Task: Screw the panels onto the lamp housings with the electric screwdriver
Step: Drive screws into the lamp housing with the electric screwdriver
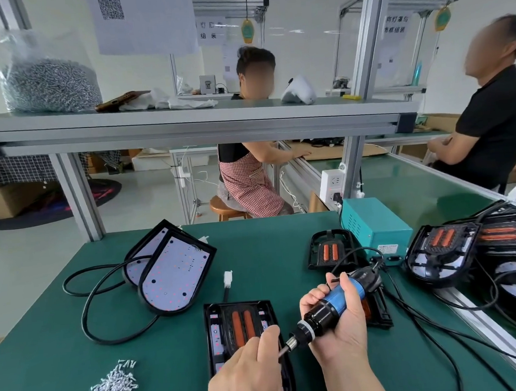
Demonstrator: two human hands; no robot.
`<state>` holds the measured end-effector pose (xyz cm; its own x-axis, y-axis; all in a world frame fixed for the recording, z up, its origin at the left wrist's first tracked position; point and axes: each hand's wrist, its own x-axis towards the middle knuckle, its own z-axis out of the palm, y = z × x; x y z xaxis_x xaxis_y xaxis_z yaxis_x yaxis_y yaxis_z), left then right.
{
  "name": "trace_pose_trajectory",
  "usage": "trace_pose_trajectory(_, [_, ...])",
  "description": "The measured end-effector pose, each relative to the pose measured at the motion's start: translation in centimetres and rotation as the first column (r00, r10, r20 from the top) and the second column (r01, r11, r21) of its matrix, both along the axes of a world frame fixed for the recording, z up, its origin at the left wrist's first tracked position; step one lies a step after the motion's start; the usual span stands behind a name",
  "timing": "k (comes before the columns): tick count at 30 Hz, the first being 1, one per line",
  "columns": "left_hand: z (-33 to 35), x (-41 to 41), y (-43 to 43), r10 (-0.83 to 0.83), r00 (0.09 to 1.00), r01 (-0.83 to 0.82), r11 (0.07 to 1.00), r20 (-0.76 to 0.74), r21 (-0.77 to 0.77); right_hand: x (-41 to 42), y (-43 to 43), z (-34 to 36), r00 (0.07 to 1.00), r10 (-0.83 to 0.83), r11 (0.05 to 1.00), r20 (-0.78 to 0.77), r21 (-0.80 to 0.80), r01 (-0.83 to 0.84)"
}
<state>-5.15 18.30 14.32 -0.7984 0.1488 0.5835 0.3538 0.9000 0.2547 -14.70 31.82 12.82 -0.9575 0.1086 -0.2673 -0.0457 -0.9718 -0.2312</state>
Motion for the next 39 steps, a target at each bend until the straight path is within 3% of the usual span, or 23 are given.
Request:
trace_pose_trajectory(4, [-0.1,-0.7,-0.9,-0.008,1.0,0.008,1.0,0.016,0.0,0.0,0.0,0.0,1.0,0.0,1.0,-0.001,0.002,0.0])
trace_pose_trajectory(8, [0.2,-1.1,-2.0,0.057,0.997,-0.046,0.972,-0.043,0.232,0.0,0.0,0.0,1.0,-0.001,1.0,-0.005,-0.001,0.001])
trace_pose_trajectory(10, [0.2,-1.8,-3.2,0.156,0.987,-0.156,0.919,0.027,0.361,0.0,-0.1,-0.1,1.0,0.001,1.0,-0.002,0.004,-0.001])
trace_pose_trajectory(13, [0.0,-3.0,-5.1,0.239,0.932,-0.346,0.809,0.273,0.475,0.0,-0.3,0.0,1.0,-0.002,1.0,-0.001,0.031,0.002])
trace_pose_trajectory(17, [-0.6,-4.1,-6.4,0.145,0.832,-0.442,0.758,0.536,0.48,0.0,-0.4,-0.1,1.0,-0.005,0.999,0.003,0.041,0.005])
trace_pose_trajectory(19, [-1.1,-4.6,-6.8,0.095,0.779,-0.462,0.754,0.619,0.466,0.1,-0.4,-0.1,1.0,0.0,0.999,0.008,0.035,0.0])
trace_pose_trajectory(21, [-1.8,-5.1,-7.3,-0.027,0.748,-0.467,0.689,0.664,0.554,0.0,-0.4,-0.1,1.0,0.002,0.999,0.015,0.033,-0.002])
trace_pose_trajectory(23, [-2.0,-5.5,-7.7,-0.213,0.708,-0.475,0.562,0.673,0.677,0.0,-0.4,0.0,1.0,0.003,1.0,0.024,0.03,-0.003])
trace_pose_trajectory(25, [-2.2,-5.6,-8.1,-0.302,0.698,-0.455,0.513,0.649,0.728,0.0,-0.4,0.0,0.999,0.006,1.0,0.032,0.027,-0.007])
trace_pose_trajectory(39, [-2.5,-5.6,-8.2,-0.42,0.677,-0.366,0.521,0.605,0.771,-0.2,-0.4,1.2,1.0,0.005,0.996,0.009,0.084,-0.006])
